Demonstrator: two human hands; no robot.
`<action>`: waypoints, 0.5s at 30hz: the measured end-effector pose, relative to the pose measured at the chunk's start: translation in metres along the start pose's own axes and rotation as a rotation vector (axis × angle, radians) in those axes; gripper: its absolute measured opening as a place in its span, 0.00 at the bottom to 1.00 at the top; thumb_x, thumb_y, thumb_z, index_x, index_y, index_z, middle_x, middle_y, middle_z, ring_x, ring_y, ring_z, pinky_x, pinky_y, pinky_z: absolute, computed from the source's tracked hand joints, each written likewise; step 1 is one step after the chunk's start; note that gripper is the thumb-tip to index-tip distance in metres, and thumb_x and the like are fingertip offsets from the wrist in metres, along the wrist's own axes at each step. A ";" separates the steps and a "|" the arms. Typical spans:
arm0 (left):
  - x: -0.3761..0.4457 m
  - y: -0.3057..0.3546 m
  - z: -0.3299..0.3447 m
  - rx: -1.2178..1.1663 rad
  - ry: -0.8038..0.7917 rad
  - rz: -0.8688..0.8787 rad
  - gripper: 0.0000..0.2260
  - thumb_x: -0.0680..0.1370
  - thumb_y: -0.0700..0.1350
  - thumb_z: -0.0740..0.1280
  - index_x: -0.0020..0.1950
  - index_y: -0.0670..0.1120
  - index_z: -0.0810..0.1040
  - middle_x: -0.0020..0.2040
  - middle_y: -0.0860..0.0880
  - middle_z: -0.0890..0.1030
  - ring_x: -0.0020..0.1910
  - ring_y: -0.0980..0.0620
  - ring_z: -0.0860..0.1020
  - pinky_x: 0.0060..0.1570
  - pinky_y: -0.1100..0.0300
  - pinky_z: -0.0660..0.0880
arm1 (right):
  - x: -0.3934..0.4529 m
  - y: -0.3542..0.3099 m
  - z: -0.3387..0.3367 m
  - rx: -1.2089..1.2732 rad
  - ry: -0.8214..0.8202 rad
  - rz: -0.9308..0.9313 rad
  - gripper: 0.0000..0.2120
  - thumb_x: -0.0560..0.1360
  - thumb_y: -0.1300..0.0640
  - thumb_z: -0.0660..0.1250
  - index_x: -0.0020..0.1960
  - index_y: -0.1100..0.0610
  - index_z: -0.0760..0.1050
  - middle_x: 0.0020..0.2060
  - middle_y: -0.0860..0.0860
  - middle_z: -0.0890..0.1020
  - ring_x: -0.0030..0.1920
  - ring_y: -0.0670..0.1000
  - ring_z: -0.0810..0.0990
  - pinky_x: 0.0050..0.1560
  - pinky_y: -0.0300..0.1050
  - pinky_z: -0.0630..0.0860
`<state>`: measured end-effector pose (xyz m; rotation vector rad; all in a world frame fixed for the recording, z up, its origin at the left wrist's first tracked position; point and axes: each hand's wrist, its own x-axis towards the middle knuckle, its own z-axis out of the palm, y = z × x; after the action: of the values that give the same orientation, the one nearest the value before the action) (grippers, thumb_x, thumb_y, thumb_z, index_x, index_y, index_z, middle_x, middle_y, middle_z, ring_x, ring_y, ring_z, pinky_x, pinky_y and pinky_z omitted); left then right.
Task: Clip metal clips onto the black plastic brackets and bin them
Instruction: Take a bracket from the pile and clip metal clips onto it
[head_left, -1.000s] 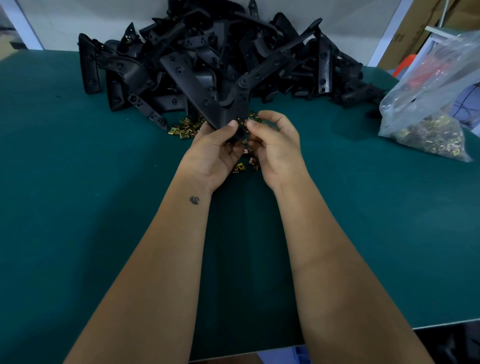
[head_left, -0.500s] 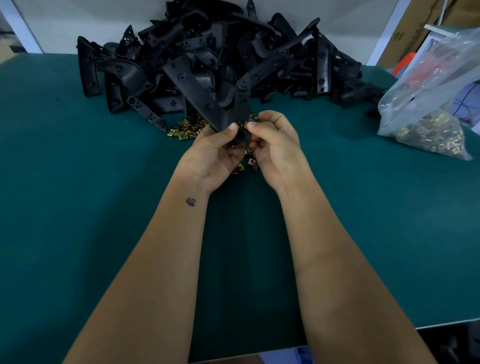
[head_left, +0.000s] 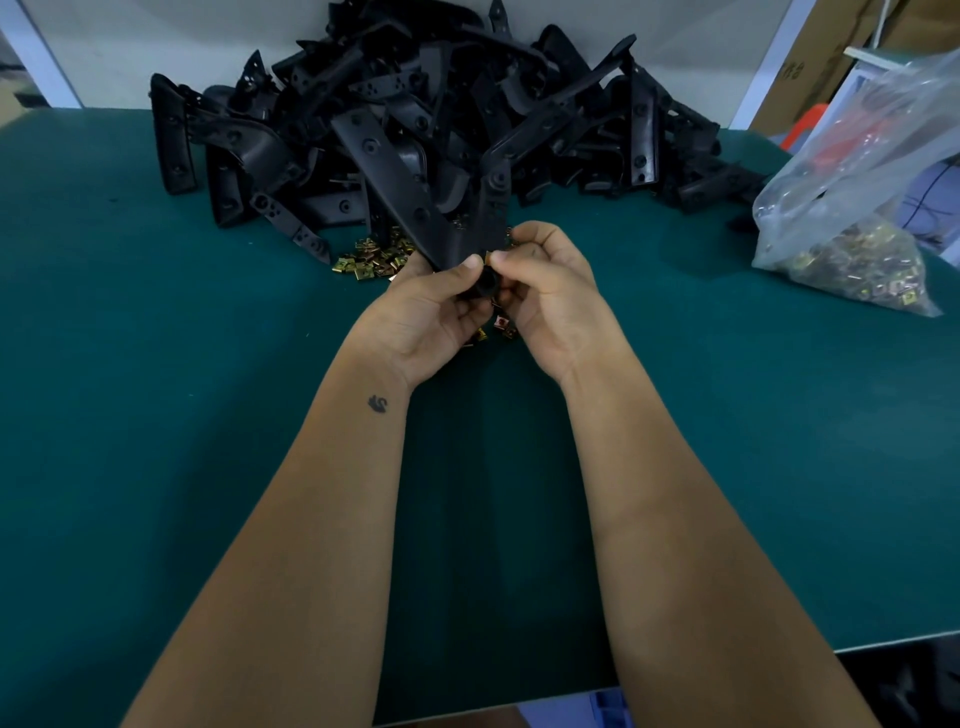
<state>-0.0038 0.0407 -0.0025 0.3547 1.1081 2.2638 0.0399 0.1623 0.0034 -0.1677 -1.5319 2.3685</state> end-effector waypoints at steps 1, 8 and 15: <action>0.000 0.000 0.000 0.005 0.005 0.001 0.10 0.81 0.36 0.62 0.60 0.47 0.73 0.47 0.52 0.82 0.42 0.56 0.80 0.40 0.64 0.77 | 0.000 0.000 0.000 -0.008 -0.002 0.001 0.11 0.75 0.71 0.65 0.49 0.57 0.72 0.26 0.44 0.72 0.32 0.43 0.73 0.39 0.39 0.71; 0.000 -0.001 0.001 0.024 0.005 0.001 0.13 0.81 0.36 0.62 0.65 0.45 0.71 0.49 0.50 0.81 0.43 0.55 0.79 0.40 0.64 0.76 | 0.000 0.000 0.000 -0.036 -0.003 -0.004 0.11 0.75 0.71 0.66 0.49 0.57 0.72 0.25 0.43 0.71 0.33 0.45 0.72 0.42 0.43 0.70; 0.000 0.000 -0.001 -0.056 -0.009 -0.010 0.12 0.81 0.36 0.61 0.64 0.45 0.71 0.50 0.49 0.80 0.45 0.53 0.78 0.41 0.64 0.76 | 0.000 0.002 0.003 -0.080 -0.001 -0.048 0.10 0.75 0.69 0.67 0.52 0.57 0.74 0.28 0.44 0.75 0.35 0.45 0.75 0.41 0.43 0.71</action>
<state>-0.0040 0.0397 -0.0030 0.3356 1.0373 2.2773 0.0387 0.1592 0.0027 -0.1463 -1.6142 2.2723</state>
